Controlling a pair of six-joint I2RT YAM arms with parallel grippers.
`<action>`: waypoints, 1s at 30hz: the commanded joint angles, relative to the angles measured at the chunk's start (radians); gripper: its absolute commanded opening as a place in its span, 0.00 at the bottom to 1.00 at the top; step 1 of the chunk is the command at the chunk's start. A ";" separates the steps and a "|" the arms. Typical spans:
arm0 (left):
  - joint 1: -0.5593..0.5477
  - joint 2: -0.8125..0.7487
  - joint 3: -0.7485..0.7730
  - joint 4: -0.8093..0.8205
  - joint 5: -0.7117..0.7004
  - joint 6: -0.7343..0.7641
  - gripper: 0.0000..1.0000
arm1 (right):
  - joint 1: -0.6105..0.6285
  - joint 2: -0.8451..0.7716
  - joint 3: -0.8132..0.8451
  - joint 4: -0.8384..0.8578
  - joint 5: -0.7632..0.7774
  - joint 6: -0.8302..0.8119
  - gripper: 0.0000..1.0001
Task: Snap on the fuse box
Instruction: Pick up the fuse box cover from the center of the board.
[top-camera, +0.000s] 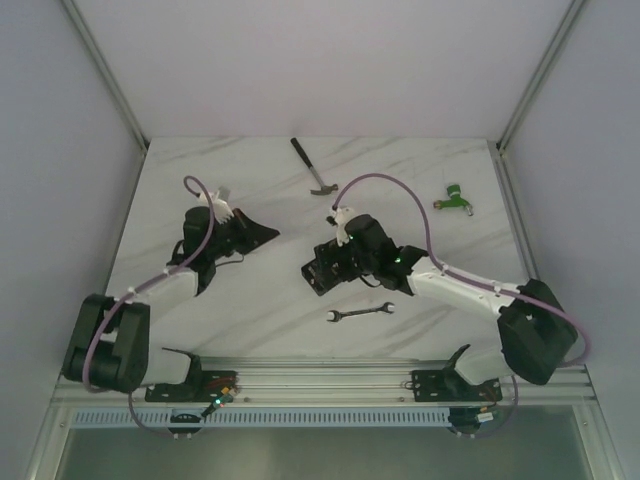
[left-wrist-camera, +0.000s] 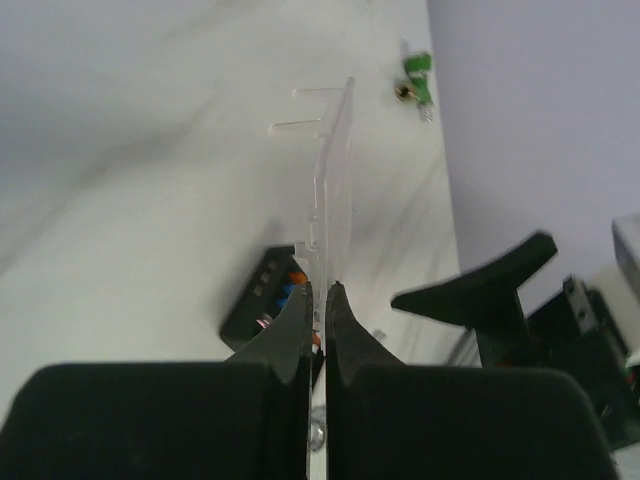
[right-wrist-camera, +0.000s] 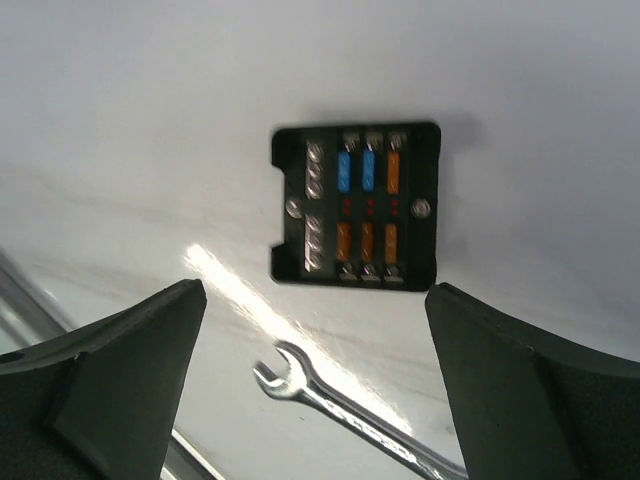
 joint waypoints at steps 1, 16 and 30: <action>-0.099 -0.087 -0.082 0.146 -0.093 -0.105 0.00 | -0.028 -0.072 -0.045 0.184 -0.054 0.177 1.00; -0.427 -0.250 -0.187 0.365 -0.563 -0.401 0.00 | -0.079 -0.210 -0.370 0.915 -0.088 0.788 0.73; -0.579 -0.255 -0.192 0.427 -0.727 -0.444 0.00 | -0.088 -0.191 -0.440 1.137 -0.003 0.922 0.46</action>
